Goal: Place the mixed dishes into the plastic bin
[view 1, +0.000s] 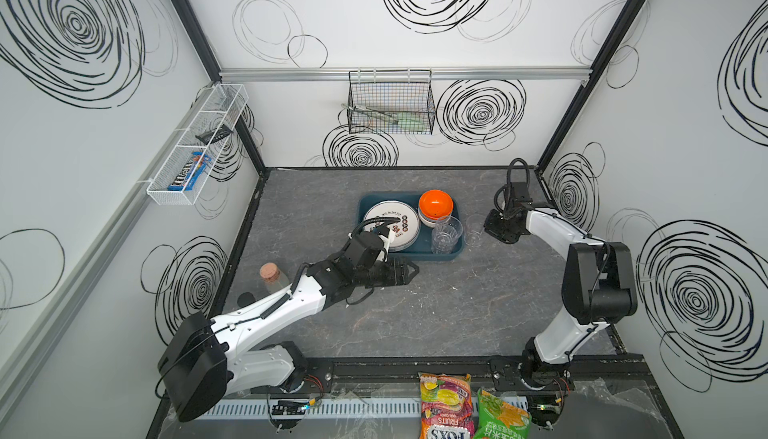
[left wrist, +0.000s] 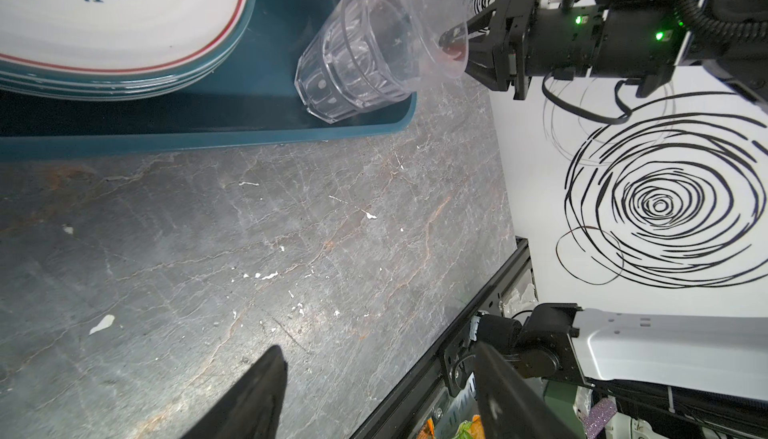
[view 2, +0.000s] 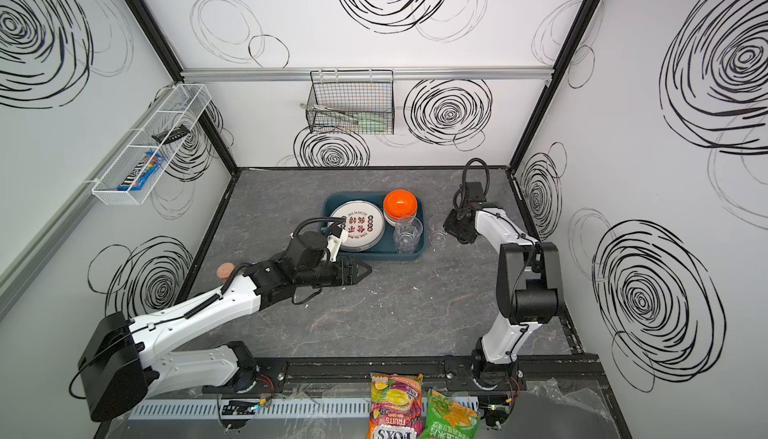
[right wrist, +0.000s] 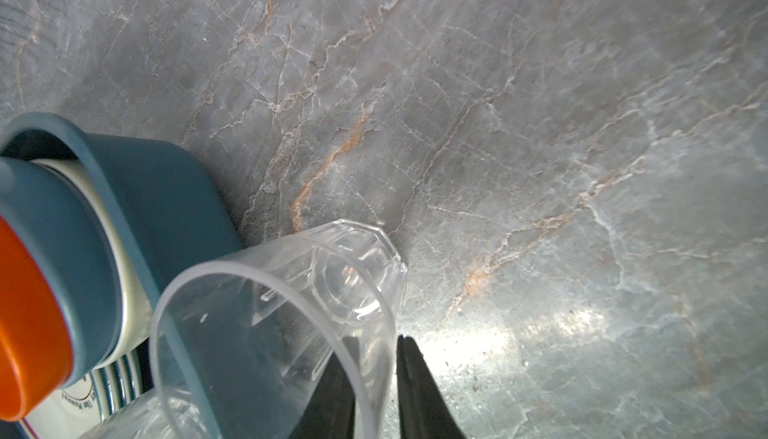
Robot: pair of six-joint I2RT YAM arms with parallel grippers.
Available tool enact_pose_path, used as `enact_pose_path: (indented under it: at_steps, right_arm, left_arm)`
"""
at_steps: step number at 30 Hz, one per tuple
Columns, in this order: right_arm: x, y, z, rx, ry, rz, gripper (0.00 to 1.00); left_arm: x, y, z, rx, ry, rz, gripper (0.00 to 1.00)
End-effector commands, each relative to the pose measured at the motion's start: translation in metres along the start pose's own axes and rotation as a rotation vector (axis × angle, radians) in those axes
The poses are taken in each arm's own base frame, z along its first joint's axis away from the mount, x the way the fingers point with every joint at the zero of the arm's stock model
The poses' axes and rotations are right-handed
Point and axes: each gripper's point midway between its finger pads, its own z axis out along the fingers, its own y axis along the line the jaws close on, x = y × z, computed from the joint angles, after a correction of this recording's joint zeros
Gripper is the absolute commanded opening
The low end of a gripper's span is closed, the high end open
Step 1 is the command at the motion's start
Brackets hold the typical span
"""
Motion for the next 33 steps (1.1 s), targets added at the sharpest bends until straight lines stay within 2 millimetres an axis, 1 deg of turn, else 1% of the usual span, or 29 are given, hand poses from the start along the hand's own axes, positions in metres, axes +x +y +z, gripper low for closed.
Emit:
enact_pose_path:
  at_steps: [1, 6, 11, 17, 25, 33]
  right_arm:
    - [0.000, -0.009, -0.002, 0.032, -0.015, 0.008, 0.18]
    - [0.002, -0.014, -0.005, 0.054, -0.025, 0.007, 0.14]
    - [0.000, -0.016, -0.013, 0.061, -0.045, 0.002, 0.09]
    - [-0.007, -0.014, -0.032, 0.065, -0.088, -0.011, 0.06]
    - [-0.015, -0.007, -0.059, 0.048, -0.131, -0.026, 0.06]
    - [-0.024, 0.009, -0.090, -0.001, -0.165, -0.042, 0.06]
  left_arm:
    - [-0.008, -0.005, -0.001, 0.020, -0.035, 0.002, 0.74]
    - [-0.007, -0.002, -0.003, 0.018, -0.037, -0.002, 0.75]
    - [-0.006, 0.002, -0.007, 0.014, -0.047, -0.007, 0.75]
    - [-0.006, 0.007, -0.013, 0.012, -0.060, -0.015, 0.75]
    - [-0.010, 0.009, -0.021, 0.014, -0.081, -0.020, 0.75]
    - [-0.017, 0.015, -0.033, 0.006, -0.112, -0.031, 0.76]
